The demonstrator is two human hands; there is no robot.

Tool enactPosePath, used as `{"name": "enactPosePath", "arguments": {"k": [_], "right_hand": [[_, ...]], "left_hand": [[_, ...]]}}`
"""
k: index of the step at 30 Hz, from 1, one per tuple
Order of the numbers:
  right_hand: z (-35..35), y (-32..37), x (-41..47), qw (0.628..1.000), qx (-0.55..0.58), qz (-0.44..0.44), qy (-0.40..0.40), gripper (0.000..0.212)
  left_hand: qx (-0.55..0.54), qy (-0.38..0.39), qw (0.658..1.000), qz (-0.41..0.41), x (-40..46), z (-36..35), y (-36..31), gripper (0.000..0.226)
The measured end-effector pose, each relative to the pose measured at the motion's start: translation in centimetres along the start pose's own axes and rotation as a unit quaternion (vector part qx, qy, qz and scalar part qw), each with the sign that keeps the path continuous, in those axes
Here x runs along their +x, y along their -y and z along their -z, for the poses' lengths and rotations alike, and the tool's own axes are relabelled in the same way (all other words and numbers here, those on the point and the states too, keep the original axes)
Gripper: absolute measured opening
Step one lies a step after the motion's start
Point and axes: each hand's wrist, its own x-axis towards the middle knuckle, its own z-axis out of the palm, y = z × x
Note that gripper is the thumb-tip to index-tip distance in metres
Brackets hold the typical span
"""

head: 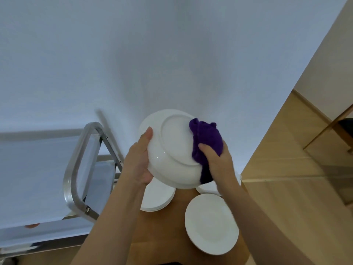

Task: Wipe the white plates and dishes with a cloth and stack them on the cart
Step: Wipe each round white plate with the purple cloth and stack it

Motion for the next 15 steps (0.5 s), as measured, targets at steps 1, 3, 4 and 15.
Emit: {"name": "enactPosePath", "arguments": {"k": [1, 3, 4, 15], "right_hand": [[-0.7, -0.5, -0.6, 1.0, 0.003, 0.004, -0.022, 0.038], [-2.0, -1.1, -1.7, 0.999, -0.017, -0.006, -0.047, 0.044], [-2.4, -1.4, -2.2, 0.998, -0.027, -0.018, -0.049, 0.053], [-1.7, 2.5, 1.4, 0.987, -0.139, 0.071, -0.033, 0.044]], "left_hand": [[0.011, -0.029, 0.999, -0.015, 0.0, -0.5, 0.4, 0.065], [0.035, -0.079, 0.995, -0.048, -0.2, -1.3, 1.2, 0.059], [0.041, -0.097, 0.993, -0.058, -0.4, -1.7, 1.5, 0.051], [0.15, -0.05, 0.983, -0.091, -2.1, -2.6, 2.2, 0.018]]}}
